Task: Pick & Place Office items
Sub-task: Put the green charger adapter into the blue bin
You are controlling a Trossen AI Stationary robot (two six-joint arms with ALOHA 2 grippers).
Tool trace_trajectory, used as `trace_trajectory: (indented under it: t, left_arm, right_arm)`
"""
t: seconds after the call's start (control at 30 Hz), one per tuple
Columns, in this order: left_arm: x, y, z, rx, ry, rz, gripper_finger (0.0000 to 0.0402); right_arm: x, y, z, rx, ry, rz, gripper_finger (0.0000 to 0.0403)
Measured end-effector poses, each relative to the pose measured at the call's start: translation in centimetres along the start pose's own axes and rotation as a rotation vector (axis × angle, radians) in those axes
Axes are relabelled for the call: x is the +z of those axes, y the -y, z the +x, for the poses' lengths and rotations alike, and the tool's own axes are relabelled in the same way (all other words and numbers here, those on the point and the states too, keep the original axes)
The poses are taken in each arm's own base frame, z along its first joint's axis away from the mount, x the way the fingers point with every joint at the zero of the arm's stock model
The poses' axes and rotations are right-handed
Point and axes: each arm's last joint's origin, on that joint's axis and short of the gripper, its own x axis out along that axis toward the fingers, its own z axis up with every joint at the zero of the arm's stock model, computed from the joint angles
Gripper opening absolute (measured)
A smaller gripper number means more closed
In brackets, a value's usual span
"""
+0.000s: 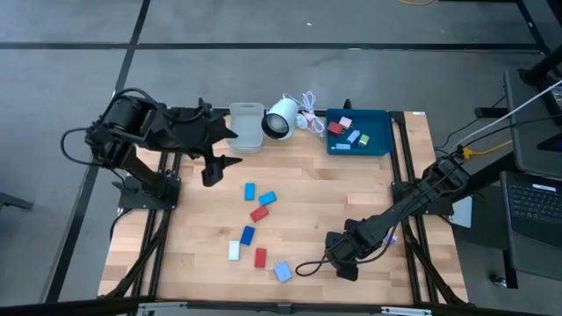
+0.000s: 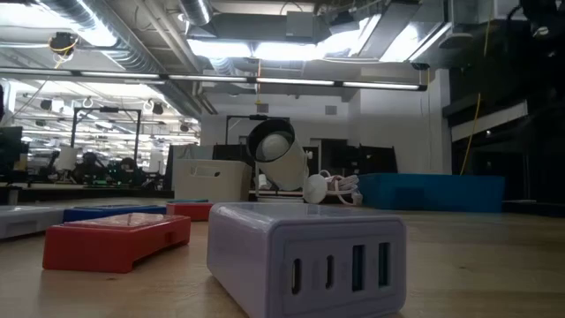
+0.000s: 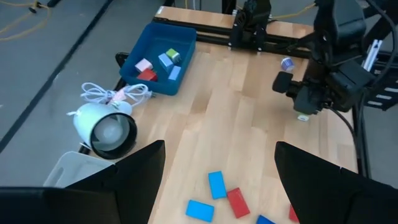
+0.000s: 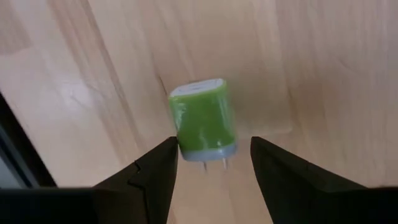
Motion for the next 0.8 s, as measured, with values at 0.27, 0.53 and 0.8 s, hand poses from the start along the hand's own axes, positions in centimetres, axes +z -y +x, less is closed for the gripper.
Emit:
trace_trajectory:
  t: [0.27, 0.53, 0.8]
  left_arm:
    - [0.8, 1.4, 2.4, 0.008, -0.002, 0.007, 0.0297]
    - [1.7, 2.1, 2.9, -0.065, 0.055, 0.003, 0.0297]
    - [1.7, 2.1, 2.9, -0.083, 0.056, 0.009, 0.0297]
  right_arm:
    - [-0.5, 1.0, 1.4, 0.007, 0.025, 0.076, 0.0208]
    - [-0.5, 1.1, 1.6, -0.013, 0.061, 0.093, 0.0192]
    - [-0.4, 1.2, 1.7, -0.024, 0.075, 0.094, 0.0044]
